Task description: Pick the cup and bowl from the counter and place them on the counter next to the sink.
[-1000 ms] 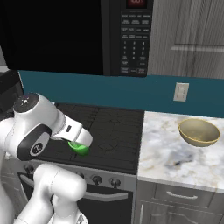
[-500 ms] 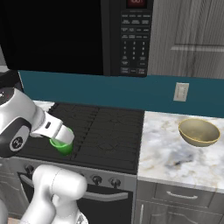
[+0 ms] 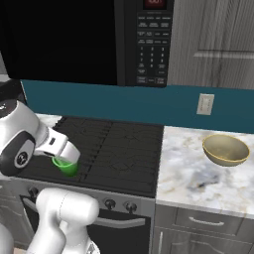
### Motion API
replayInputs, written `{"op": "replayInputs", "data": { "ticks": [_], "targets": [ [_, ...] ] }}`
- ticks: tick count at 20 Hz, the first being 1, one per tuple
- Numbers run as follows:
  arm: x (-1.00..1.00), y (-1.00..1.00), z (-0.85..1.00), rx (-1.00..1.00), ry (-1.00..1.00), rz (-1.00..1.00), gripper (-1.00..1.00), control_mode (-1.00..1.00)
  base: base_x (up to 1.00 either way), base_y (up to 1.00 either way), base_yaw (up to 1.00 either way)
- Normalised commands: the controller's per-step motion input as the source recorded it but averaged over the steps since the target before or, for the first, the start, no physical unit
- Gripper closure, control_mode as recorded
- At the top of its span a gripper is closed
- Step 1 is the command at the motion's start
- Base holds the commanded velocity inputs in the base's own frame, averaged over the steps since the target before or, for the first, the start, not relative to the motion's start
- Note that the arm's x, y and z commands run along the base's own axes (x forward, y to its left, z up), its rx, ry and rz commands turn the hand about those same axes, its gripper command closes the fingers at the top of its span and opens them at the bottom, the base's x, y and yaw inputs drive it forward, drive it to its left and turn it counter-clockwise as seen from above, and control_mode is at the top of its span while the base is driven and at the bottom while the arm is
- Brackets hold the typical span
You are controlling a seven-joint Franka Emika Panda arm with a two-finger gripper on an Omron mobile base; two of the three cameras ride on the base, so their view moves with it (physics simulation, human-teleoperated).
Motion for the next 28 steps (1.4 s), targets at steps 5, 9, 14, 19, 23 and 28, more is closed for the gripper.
{"op": "replayInputs", "data": {
  "ticks": [5,9,14,19,23,28],
  "targets": [
    [0.23,0.01,-0.25,0.0,0.0,0.05,1.0,-1.0,0.0,0.0,0.0],
    [0.04,0.06,-0.05,0.0,0.01,0.0,1.0,-1.0,0.0,0.0,0.0],
    [0.0,0.0,0.0,0.0,0.0,0.0,1.0,-1.0,0.0,0.0,0.0],
    [0.0,0.0,0.0,0.0,0.0,0.0,1.0,-1.0,0.0,0.0,0.0],
    [0.0,0.0,0.0,0.0,0.0,0.0,1.0,-1.0,0.0,0.0,0.0],
    [0.0,0.0,0.0,0.0,0.0,0.0,1.0,1.0,-0.1,0.01,0.0]
  ]
}}
